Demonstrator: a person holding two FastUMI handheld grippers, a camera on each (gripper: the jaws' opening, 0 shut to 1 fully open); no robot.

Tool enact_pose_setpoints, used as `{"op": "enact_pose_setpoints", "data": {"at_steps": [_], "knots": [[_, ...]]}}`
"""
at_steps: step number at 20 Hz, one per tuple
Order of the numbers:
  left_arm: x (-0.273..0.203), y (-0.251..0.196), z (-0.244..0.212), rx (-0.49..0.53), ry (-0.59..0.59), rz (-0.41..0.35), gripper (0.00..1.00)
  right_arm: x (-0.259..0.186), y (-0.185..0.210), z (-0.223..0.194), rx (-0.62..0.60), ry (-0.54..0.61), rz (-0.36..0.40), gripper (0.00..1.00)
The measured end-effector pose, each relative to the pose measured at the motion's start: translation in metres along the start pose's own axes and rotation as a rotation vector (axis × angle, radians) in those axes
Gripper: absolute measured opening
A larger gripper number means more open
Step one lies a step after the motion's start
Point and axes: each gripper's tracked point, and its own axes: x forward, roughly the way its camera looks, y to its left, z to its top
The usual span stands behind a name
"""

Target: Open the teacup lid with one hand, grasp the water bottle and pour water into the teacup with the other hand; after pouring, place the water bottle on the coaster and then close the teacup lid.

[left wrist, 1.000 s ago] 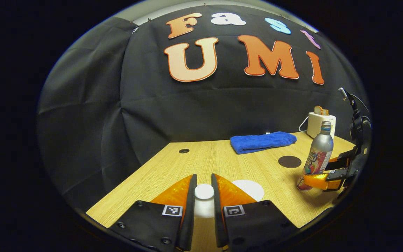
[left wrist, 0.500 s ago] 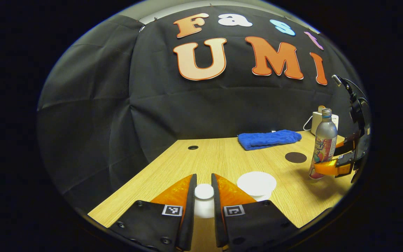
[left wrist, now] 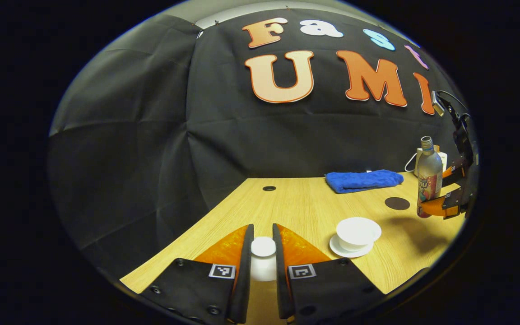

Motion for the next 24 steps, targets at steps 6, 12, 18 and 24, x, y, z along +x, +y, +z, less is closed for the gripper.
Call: {"op": "enact_pose_setpoints", "data": {"at_steps": [6, 12, 18, 24], "knots": [[0.0, 0.026, -0.007, -0.006, 0.008, 0.027, 0.26, 0.004, -0.005, 0.017, -0.162, -0.002, -0.089, 0.78], [-0.003, 0.036, -0.012, -0.01, 0.014, 0.035, 0.29, 0.013, 0.0, 0.021, -0.376, -0.002, -0.151, 0.78], [-0.006, 0.049, -0.019, -0.01, 0.024, 0.042, 0.29, 0.01, 0.012, 0.036, -0.509, -0.032, -0.185, 0.78], [-0.01, 0.055, -0.02, -0.019, 0.025, 0.044, 0.29, 0.015, 0.011, 0.044, -0.665, -0.032, -0.252, 0.78]]}}
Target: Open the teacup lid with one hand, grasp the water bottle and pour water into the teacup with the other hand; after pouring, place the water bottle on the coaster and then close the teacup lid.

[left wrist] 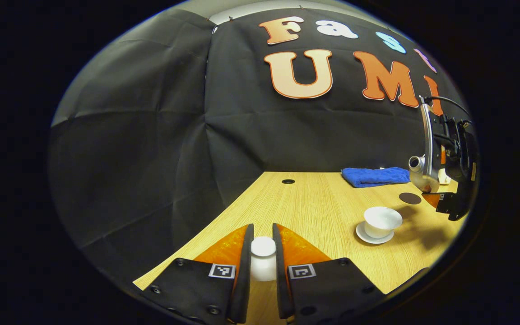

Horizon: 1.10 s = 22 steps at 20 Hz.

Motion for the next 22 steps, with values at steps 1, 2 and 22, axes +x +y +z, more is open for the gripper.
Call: {"op": "enact_pose_setpoints", "data": {"at_steps": [1, 2, 22], "knots": [[0.001, 0.0, -0.001, -0.001, 0.002, -0.002, 0.27, 0.0, -0.001, -0.001, -0.019, 0.002, -0.004, 0.78], [0.001, 0.0, -0.002, -0.001, 0.004, -0.002, 0.29, 0.0, -0.002, 0.0, -0.042, 0.001, -0.008, 0.78], [-0.004, 0.0, -0.002, 0.015, 0.014, 0.002, 0.29, 0.004, -0.034, 0.019, -0.467, -0.044, -0.23, 0.77]]}}
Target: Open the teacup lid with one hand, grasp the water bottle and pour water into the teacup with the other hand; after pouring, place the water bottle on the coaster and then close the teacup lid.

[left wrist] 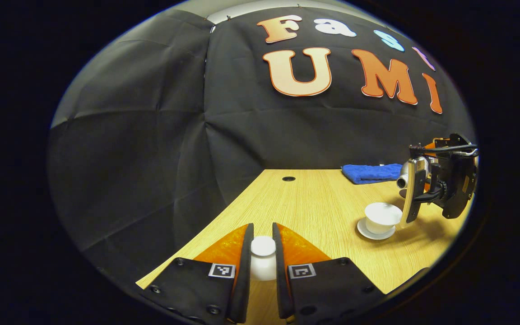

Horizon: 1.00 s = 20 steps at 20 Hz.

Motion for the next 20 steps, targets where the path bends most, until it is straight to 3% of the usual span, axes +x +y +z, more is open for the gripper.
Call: {"op": "enact_pose_setpoints", "data": {"at_steps": [6, 20], "knots": [[0.0, 0.002, -0.002, 0.0, 0.005, 0.005, 0.29, 0.004, 0.006, 0.001, -0.063, -0.016, 0.001, 0.78], [-0.002, 0.004, -0.004, 0.005, 0.01, 0.014, 0.29, 0.013, -0.01, 0.001, -0.16, -0.032, -0.08, 0.78]]}}
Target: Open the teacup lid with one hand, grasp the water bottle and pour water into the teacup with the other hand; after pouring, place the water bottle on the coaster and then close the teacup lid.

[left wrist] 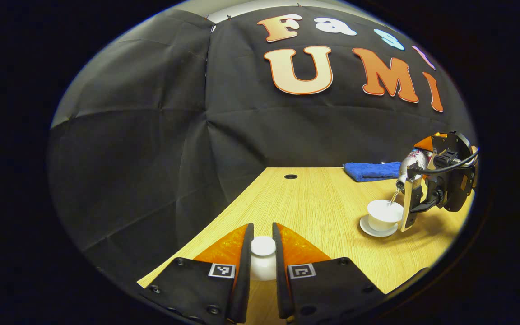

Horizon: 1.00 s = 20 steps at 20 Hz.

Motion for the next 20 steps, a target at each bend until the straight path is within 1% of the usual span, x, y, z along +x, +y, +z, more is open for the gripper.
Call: {"op": "enact_pose_setpoints", "data": {"at_steps": [1, 2, 20], "knots": [[0.001, 0.0, 0.0, -0.002, -0.001, 0.001, 0.27, 0.002, -0.002, 0.0, -0.01, -0.005, -0.002, 0.78], [0.002, 0.001, 0.0, -0.004, -0.002, 0.001, 0.29, 0.003, -0.003, 0.0, -0.017, -0.008, -0.005, 0.78], [0.001, -0.001, -0.003, -0.005, 0.013, -0.002, 0.29, 0.012, -0.027, 0.003, -0.131, -0.035, -0.083, 0.77]]}}
